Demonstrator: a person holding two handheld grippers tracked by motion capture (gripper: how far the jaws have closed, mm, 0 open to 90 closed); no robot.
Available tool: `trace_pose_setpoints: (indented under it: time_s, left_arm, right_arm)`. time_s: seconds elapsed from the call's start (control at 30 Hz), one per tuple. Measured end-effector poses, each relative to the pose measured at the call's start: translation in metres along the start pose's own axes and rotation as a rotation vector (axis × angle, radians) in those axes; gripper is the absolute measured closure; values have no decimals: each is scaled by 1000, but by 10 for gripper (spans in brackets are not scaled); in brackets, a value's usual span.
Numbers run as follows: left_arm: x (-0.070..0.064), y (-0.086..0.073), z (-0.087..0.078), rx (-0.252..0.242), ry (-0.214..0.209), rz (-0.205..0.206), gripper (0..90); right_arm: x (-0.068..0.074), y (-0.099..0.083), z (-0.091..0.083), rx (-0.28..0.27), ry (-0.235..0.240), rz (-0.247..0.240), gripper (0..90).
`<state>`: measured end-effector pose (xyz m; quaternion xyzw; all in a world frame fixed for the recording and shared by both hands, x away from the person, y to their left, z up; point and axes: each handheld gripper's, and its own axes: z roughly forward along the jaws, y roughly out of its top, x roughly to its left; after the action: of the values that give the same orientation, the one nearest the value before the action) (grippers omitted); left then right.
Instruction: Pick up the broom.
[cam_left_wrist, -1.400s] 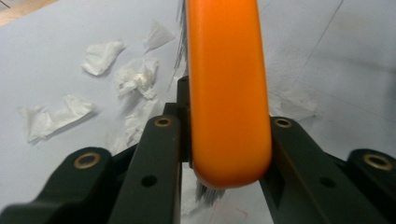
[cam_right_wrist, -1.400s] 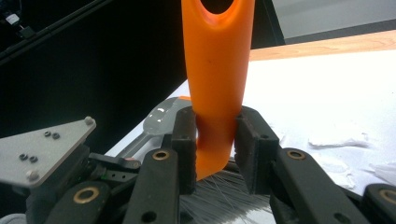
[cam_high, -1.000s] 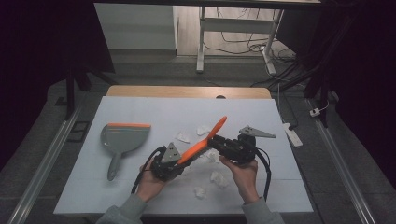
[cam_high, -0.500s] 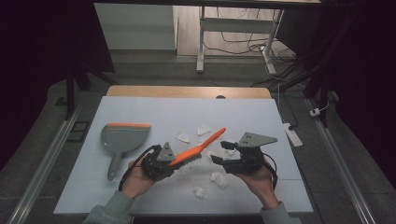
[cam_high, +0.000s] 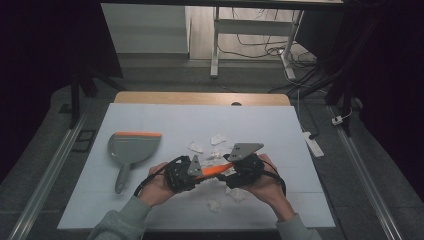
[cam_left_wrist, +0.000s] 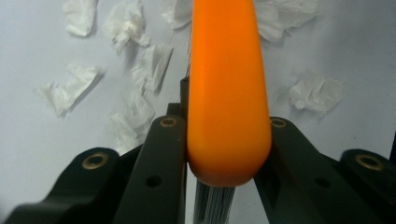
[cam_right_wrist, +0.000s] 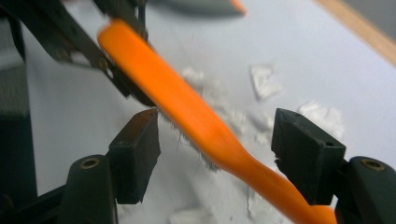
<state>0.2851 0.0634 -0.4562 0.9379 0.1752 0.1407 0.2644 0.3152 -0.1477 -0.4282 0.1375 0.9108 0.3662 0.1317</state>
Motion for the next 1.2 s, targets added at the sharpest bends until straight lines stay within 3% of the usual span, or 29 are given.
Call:
trace_pose_setpoints:
  time_s: [0.23,0.37,0.53,0.63,0.7,0.8,0.87,1.03,1.07,1.2]
  left_arm:
    - [-4,11,-3,2,-11,66,785]
    - [-2,12,-4,-9,-28,84,782]
    - [4,10,-7,-53,-74,71,774]
    - [10,9,-9,-105,-58,35,728]
    - [14,8,-11,-138,-36,5,639]
    - [15,8,-14,-168,37,-38,438]
    - [16,5,-17,-194,75,-66,365]
    - [18,-14,-33,-280,136,-171,311]
    - [18,-14,-33,-280,136,-171,311]
    - [19,-36,-46,-302,164,-252,307]
  right_arm:
    - [4,-4,11,122,-6,-92,496]
    - [2,-6,11,140,22,-106,566]
    - [8,-7,7,144,22,-183,627]
    - [10,-6,3,149,6,-222,671]
    - [10,-6,1,142,4,-212,687]
    - [7,-5,-2,126,-2,-193,691]
    - [4,-7,-4,108,2,-170,692]
    - [-6,-12,-5,85,-6,-104,693]
    - [-8,-13,-4,87,-3,-91,692]
    - [-15,-18,-4,77,-6,-46,693]
